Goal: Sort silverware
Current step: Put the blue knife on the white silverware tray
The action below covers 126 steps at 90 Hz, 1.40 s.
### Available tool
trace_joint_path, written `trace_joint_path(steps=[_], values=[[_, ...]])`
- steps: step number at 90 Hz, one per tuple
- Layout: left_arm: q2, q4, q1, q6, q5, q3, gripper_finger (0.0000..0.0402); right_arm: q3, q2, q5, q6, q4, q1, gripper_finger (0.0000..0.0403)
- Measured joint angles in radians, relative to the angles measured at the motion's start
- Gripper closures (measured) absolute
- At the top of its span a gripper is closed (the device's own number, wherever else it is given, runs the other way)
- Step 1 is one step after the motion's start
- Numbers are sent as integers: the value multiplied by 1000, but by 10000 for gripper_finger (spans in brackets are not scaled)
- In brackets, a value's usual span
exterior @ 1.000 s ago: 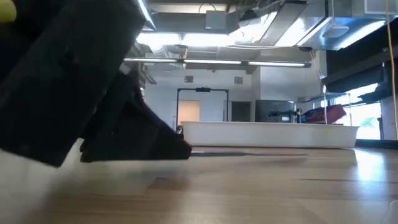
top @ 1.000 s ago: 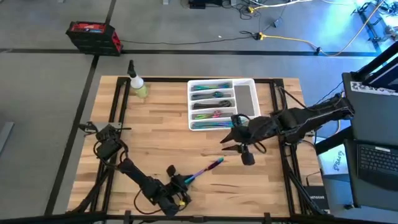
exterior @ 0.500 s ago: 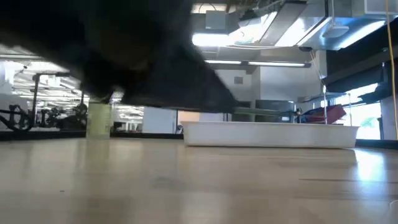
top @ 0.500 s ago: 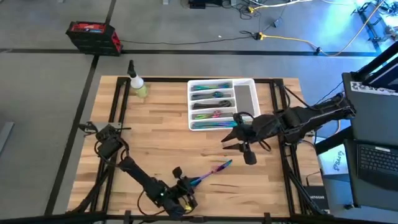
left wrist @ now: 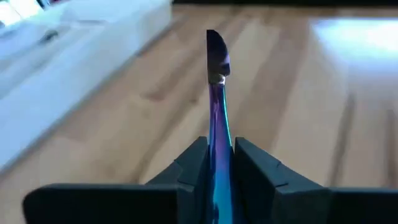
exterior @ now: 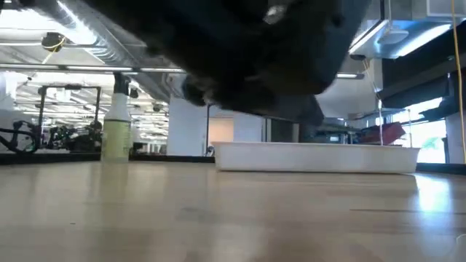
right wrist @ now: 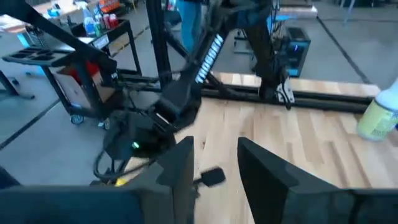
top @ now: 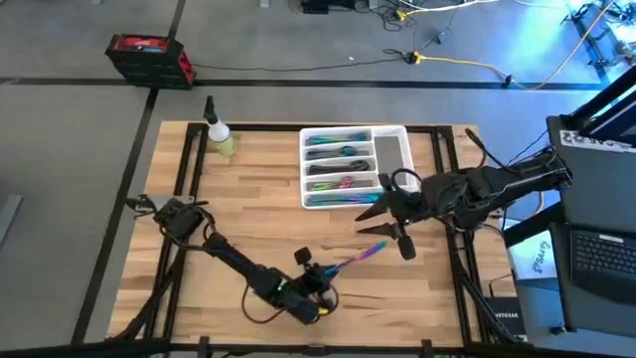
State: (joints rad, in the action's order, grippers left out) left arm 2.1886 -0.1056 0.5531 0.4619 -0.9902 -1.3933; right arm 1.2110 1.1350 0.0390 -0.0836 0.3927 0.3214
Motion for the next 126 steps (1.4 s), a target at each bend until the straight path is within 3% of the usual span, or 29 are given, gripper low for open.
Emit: trace_joint_path(steps=[41, 73, 97, 114, 126], values=[[-43, -202, -212, -269, 198, -1, 347, 0, -77, -16, 10, 40, 0, 294], [-167, -184, -382, -449, 457, 0, 347, 0, -117, -12, 11, 118, 0, 294], [-228, -52, -523, -512, 639, 1, 347, 0, -123, -2, 11, 106, -1, 294], [-241, 33, -600, -528, 749, 3, 347, 0, -122, 87, 12, 106, -1, 294], [-240, -38, -647, -504, 817, 60, 347, 0, -122, 151, 12, 106, -1, 294]])
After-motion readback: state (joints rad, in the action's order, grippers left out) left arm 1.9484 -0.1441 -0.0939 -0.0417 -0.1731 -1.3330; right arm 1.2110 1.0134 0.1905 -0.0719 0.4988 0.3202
